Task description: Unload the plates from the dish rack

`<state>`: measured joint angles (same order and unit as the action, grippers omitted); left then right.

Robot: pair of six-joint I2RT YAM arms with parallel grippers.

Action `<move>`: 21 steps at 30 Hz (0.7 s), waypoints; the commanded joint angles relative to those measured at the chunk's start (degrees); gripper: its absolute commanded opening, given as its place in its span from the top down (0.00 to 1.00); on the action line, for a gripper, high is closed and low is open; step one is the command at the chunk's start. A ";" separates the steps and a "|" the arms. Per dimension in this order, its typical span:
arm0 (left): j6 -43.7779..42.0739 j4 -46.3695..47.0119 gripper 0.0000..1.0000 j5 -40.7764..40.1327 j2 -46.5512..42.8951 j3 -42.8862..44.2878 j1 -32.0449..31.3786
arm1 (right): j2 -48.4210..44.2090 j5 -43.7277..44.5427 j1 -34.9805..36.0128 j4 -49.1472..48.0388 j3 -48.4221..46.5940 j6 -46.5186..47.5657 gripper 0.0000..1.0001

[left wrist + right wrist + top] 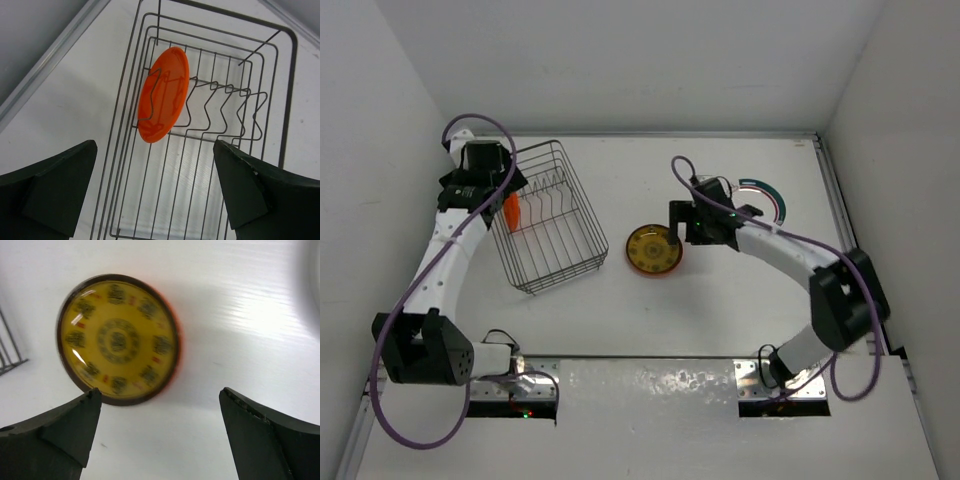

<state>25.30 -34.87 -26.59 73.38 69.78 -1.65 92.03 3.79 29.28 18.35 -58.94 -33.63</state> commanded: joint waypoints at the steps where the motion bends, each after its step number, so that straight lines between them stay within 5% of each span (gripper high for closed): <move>1: -2.62 4.20 0.03 3.99 3.16 1.24 1.65 | -11.85 11.06 -0.54 3.80 4.35 -0.74 0.03; 14: -1.31 8.06 0.43 10.94 21.62 7.83 5.52 | -34.28 5.79 0.60 5.38 17.45 -0.56 0.02; 21: -2.18 7.72 0.93 11.38 23.91 9.23 5.52 | -38.94 6.06 0.78 8.01 18.51 -0.82 0.02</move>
<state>23.33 -28.95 -15.44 97.73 76.07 3.44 54.98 9.91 29.61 26.39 -39.66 -33.87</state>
